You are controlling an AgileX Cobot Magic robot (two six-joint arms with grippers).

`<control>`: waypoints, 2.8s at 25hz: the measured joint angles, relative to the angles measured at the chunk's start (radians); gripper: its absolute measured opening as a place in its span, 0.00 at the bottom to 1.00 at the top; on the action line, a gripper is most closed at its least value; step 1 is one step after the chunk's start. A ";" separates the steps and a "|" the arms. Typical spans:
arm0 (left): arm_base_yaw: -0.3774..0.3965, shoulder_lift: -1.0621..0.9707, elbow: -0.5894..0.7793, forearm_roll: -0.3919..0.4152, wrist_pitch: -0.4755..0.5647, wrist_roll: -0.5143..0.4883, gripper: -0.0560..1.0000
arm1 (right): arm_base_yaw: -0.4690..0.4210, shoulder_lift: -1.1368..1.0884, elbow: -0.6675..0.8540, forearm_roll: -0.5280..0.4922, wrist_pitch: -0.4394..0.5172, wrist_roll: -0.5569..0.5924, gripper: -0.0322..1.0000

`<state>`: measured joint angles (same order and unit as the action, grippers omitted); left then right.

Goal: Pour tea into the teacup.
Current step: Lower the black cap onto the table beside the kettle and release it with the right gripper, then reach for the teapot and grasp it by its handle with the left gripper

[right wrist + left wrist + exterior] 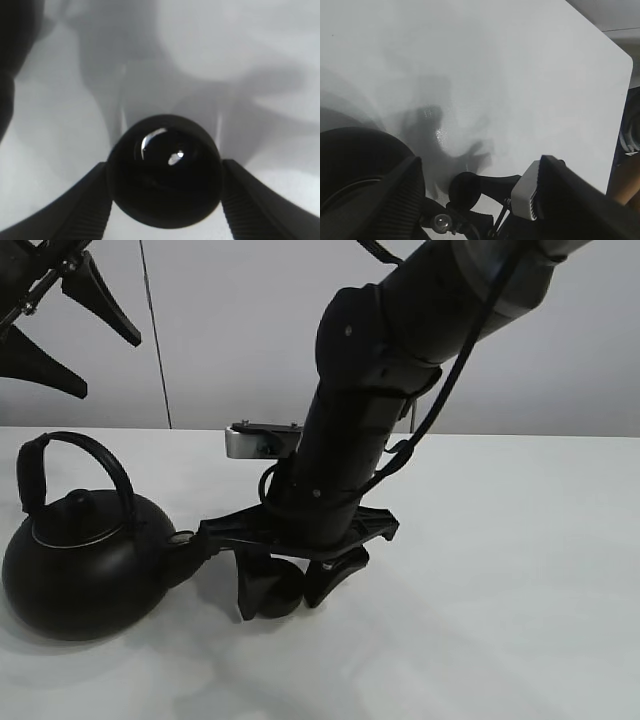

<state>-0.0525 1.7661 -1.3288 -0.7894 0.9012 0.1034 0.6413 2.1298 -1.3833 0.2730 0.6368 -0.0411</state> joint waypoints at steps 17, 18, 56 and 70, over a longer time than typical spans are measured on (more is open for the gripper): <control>0.000 0.000 0.000 0.000 0.000 0.000 0.51 | 0.000 -0.025 0.000 0.001 0.027 0.000 0.48; 0.000 0.000 0.000 0.000 0.000 0.000 0.51 | 0.000 -0.031 0.000 0.001 0.027 0.000 0.48; 0.000 0.000 0.000 -0.001 0.000 0.000 0.51 | -0.342 -0.356 0.000 -0.123 0.082 0.048 0.48; 0.000 0.000 0.000 -0.001 0.000 0.000 0.51 | -0.743 -0.631 0.000 -0.446 0.220 0.048 0.48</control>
<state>-0.0525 1.7661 -1.3288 -0.7903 0.9012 0.1034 -0.1017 1.4987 -1.3833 -0.1729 0.8563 0.0073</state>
